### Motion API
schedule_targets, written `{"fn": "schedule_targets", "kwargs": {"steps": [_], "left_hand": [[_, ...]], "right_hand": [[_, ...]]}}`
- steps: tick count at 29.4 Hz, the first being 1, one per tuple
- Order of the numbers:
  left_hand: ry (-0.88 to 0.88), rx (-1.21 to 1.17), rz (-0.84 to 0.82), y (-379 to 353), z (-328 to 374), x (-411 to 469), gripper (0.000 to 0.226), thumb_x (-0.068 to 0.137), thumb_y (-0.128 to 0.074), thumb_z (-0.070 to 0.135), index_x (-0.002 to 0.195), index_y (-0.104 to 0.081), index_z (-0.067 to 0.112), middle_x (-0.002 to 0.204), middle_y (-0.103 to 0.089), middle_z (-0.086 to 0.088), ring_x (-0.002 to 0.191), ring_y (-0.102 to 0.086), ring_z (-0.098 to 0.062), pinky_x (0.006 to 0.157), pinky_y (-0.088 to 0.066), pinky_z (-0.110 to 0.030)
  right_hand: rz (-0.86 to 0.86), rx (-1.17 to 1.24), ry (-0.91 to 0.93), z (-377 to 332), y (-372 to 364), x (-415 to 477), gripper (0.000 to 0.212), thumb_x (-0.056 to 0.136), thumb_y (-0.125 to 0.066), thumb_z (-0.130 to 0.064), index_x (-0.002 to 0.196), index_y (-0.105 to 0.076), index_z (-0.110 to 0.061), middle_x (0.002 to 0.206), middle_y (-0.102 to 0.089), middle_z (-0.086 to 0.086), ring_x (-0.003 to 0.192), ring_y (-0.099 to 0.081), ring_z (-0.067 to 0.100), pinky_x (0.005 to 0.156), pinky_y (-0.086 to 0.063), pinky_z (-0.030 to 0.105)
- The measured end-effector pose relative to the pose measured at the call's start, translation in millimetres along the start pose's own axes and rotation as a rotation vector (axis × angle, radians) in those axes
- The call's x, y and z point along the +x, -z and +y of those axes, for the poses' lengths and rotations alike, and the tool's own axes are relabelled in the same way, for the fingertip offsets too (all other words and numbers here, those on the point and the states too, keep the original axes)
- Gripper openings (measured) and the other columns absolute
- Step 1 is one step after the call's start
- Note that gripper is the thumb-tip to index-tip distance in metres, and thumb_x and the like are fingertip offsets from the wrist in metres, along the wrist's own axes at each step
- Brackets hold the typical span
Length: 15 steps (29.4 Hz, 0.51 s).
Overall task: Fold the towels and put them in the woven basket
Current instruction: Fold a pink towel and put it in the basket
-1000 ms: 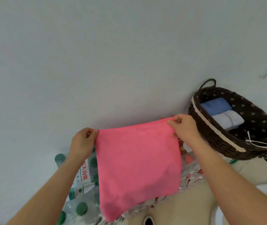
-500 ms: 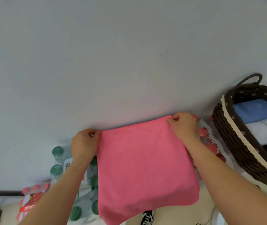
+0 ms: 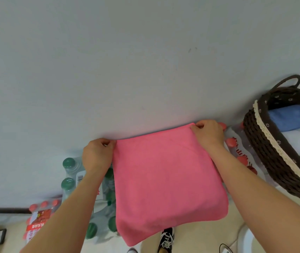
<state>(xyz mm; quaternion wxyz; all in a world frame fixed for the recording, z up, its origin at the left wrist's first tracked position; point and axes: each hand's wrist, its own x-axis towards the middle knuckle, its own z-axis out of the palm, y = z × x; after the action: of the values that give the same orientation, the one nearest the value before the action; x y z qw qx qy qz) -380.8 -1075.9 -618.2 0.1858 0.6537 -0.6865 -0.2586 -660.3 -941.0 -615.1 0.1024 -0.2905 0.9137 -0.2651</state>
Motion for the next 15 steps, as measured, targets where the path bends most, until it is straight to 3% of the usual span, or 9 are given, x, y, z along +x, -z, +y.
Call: {"fn": "schedule_targets", "kwargs": {"steps": [2, 6, 9, 12, 15], "left_hand": [[-0.015, 0.067, 0.000, -3, 0, -1, 0.024, 0.088, -0.060, 0.040, 0.093, -0.075, 0.022, 0.087, -0.073, -0.003, 0.080, -0.065, -0.027, 0.065, -0.045, -0.028], [-0.040, 0.055, -0.003, 1, 1, -5, 0.025, 0.089, -0.057, 0.038, 0.095, -0.073, 0.019, 0.088, -0.073, -0.004, 0.081, -0.065, -0.027, 0.068, -0.045, -0.029], [-0.042, -0.050, -0.018, 22, 3, -35, 0.018, 0.087, -0.059, 0.039, 0.092, -0.063, 0.023, 0.079, -0.068, 0.005, 0.075, -0.063, -0.021, 0.067, -0.046, -0.031], [-0.071, -0.051, -0.134, 47, -9, -99, 0.022, 0.085, -0.063, 0.039, 0.068, -0.061, 0.025, 0.061, -0.063, 0.009, 0.061, -0.061, -0.013, 0.057, -0.047, -0.031], [-0.095, -0.008, -0.222, 58, -39, -153, 0.025, 0.083, -0.067, 0.038, 0.059, -0.064, 0.029, 0.054, -0.064, 0.013, 0.055, -0.061, -0.007, 0.059, -0.054, -0.033]], "right_hand": [[0.013, -0.017, 0.027, 0, -2, -2, 0.024, 0.088, -0.060, -0.029, 0.086, -0.075, -0.010, 0.090, -0.073, 0.009, 0.088, -0.065, 0.030, 0.065, -0.043, 0.029], [0.014, -0.031, 0.077, 0, 0, -12, 0.031, 0.092, -0.052, -0.032, 0.104, -0.067, -0.007, 0.102, -0.068, 0.014, 0.099, -0.059, 0.032, 0.077, -0.045, 0.035], [0.128, 0.159, 0.054, 10, 27, -52, 0.023, 0.091, -0.055, -0.026, 0.107, -0.062, -0.011, 0.097, -0.063, 0.008, 0.091, -0.057, 0.026, 0.077, -0.044, 0.034], [0.213, 0.471, -0.107, 36, 49, -124, 0.008, 0.092, -0.058, -0.021, 0.097, -0.063, -0.023, 0.093, -0.064, -0.003, 0.086, -0.060, 0.018, 0.080, -0.048, 0.035], [0.235, 0.751, -0.407, 61, 42, -186, 0.009, 0.090, -0.063, -0.024, 0.082, -0.059, -0.025, 0.087, -0.063, -0.001, 0.083, -0.059, 0.019, 0.079, -0.049, 0.041]]}}
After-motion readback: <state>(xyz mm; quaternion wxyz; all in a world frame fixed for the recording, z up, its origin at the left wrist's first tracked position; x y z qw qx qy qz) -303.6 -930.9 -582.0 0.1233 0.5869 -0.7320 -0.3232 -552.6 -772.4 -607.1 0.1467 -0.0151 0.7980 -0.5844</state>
